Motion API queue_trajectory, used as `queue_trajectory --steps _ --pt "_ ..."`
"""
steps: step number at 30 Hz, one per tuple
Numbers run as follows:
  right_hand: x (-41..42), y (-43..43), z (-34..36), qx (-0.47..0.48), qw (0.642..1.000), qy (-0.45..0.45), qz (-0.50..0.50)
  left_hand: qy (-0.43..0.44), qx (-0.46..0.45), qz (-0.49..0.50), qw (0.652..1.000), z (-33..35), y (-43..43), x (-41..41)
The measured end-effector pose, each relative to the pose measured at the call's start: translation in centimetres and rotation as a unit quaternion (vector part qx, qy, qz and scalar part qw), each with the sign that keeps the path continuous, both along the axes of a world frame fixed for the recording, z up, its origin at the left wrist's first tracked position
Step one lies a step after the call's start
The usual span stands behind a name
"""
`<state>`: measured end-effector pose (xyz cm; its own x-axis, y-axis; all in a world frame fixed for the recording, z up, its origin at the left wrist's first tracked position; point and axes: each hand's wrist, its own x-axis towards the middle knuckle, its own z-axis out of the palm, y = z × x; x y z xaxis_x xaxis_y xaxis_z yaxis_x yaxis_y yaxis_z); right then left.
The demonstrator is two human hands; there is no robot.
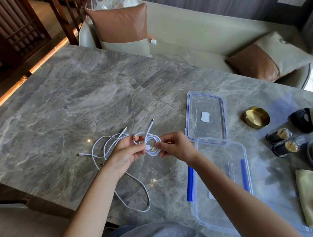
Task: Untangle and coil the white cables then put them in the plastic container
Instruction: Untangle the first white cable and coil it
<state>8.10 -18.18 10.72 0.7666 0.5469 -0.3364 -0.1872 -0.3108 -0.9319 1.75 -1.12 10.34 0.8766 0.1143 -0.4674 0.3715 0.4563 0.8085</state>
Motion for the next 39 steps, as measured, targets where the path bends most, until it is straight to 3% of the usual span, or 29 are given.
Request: queue_trajectory --steps 5,8,10,14,17,21,32,36,39 --pt "-0.2 0.4 -0.2 -0.006 1.0 -0.014 -0.02 -0.049 0.248 0.009 0.968 -0.8 -0.9 0.3" --pt "-0.7 0.5 -0.3 0.01 1.0 0.001 -0.026 -0.081 0.334 0.004 0.939 -1.8 -1.1 0.1" --pt "-1.1 0.5 -0.2 0.036 0.999 0.033 -0.023 -0.077 0.314 -0.003 0.946 -1.8 -1.5 -0.1" --pt "-1.4 0.2 -0.2 0.078 0.993 0.082 -0.031 -0.006 0.157 -0.022 0.987 -1.8 -1.9 -0.2" --pt "-1.5 0.1 -0.1 0.09 0.99 0.104 -0.03 0.028 0.066 -0.048 0.996 -1.5 -1.8 -0.4" --pt "-1.5 0.2 0.0 0.097 0.987 0.12 -0.035 0.012 0.015 -0.033 0.999 -1.3 -1.9 -0.7" --pt "-1.3 0.2 0.9 0.116 0.982 0.145 -0.038 -0.098 0.06 -0.097 0.989 -1.0 -1.4 -1.7" --pt "-1.1 0.2 1.1 0.129 0.977 0.165 -0.047 -0.082 0.039 -0.083 0.992 -1.3 -1.2 -2.0" --pt "-1.1 0.2 1.0 0.132 0.976 0.165 -0.056 -0.079 0.077 -0.088 0.99 -1.5 -1.0 -2.3"
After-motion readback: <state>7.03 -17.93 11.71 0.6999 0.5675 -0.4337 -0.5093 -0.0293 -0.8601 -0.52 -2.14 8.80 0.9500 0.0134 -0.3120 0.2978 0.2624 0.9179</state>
